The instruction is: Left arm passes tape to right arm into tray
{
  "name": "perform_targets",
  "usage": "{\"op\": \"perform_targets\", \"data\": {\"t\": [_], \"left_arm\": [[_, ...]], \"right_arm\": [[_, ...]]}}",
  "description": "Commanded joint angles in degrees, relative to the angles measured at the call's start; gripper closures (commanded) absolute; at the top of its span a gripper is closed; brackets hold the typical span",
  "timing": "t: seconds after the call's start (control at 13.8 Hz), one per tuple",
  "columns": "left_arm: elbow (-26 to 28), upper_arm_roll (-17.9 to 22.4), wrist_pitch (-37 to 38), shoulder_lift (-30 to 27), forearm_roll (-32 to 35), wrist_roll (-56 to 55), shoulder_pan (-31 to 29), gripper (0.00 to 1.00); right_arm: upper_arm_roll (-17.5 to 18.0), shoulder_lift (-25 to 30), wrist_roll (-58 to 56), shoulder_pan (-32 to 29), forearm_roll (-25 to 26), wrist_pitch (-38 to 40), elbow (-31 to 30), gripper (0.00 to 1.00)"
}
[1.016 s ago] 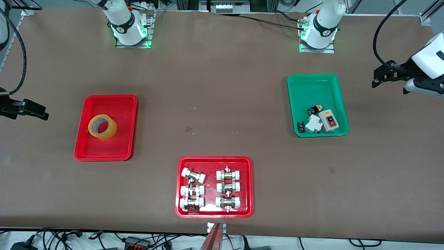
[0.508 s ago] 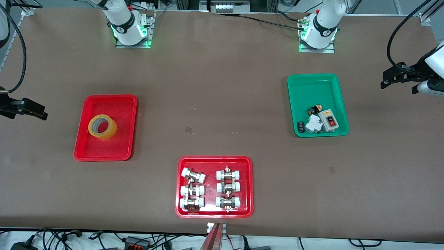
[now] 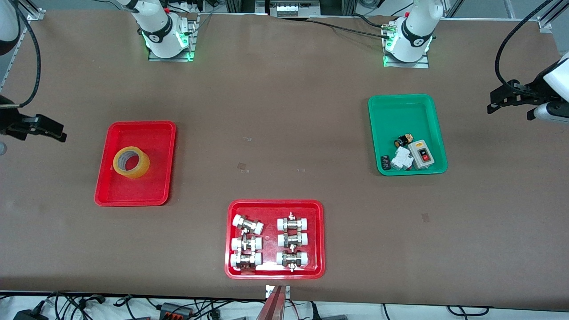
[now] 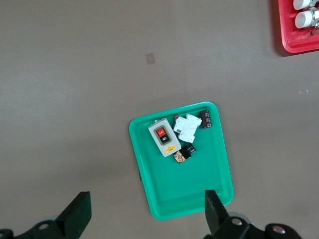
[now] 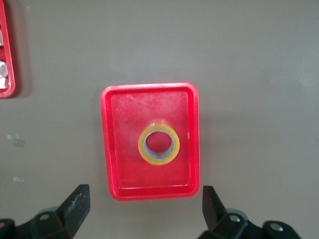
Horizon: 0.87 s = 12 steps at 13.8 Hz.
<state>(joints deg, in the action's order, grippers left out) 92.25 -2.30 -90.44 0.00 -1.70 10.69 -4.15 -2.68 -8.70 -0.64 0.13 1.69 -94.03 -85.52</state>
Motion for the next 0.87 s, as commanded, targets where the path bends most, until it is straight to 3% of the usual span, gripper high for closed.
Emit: {"op": "perform_targets", "data": {"t": [0.0,0.15,0.8], "left_arm": [[0.21,-0.51,0.44,-0.35,1.44,1.18,0.20,0.00],[0.21,-0.77,0.44,-0.44,1.44,1.18,0.20,0.00],[0.12,0.02,0.18,-0.27,1.52,0.30,0.20,0.00]], "right_arm": [[-0.84,7.63,0.81,1.01,-0.28,-4.14,-11.67,0.00],[-0.66,8.96,0.72,1.10,-0.19,-4.67,-13.53,0.00],[-0.40,10.19,-1.83,1.19,-0.28,-1.25,-11.43,0.00]]}}
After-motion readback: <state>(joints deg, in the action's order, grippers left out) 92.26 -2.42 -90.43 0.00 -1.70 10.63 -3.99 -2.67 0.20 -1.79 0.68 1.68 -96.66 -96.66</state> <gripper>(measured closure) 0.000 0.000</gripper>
